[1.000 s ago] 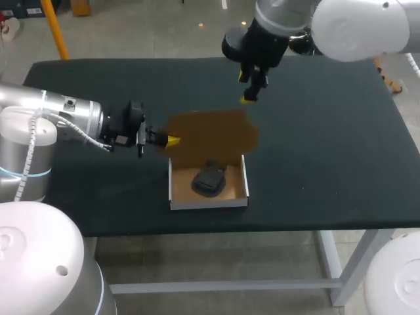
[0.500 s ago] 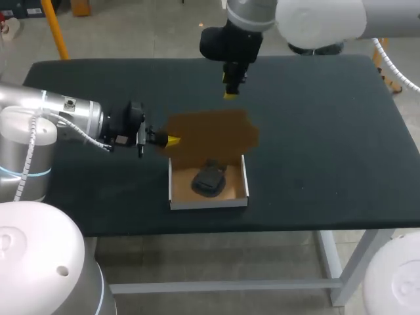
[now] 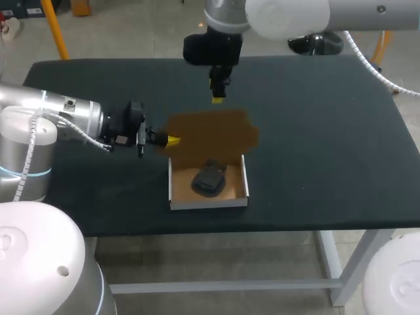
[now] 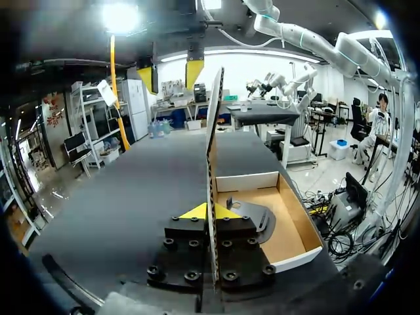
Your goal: Assemble the packaging by folding the flat box into shape, placing the metal phone stand inside, and closing the box properly
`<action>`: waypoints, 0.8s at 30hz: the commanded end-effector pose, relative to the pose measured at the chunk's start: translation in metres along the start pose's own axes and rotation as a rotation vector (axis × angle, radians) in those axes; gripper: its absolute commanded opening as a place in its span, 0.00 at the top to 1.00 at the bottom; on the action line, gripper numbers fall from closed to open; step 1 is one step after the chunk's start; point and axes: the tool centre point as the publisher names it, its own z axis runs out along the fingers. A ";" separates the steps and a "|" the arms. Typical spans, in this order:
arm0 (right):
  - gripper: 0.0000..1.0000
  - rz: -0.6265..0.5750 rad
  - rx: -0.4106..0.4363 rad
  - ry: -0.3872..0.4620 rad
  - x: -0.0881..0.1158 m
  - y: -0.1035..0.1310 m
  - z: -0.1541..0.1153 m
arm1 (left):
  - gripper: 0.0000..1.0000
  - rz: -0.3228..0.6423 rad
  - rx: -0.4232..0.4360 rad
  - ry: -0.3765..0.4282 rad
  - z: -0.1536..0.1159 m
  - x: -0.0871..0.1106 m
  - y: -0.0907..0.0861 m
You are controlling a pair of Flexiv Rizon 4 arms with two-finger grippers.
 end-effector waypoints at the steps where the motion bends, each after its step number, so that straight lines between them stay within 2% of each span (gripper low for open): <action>1: 0.49 -0.013 0.042 0.043 0.001 0.008 0.001 | 1.00 0.001 0.000 0.000 0.001 0.001 0.001; 7: 0.45 -0.028 0.050 0.053 0.009 0.012 0.007 | 1.00 0.001 0.000 0.000 0.001 0.001 0.001; 24: 0.52 -0.041 0.047 0.048 0.031 0.017 0.008 | 1.00 0.001 0.000 0.000 0.001 0.001 0.001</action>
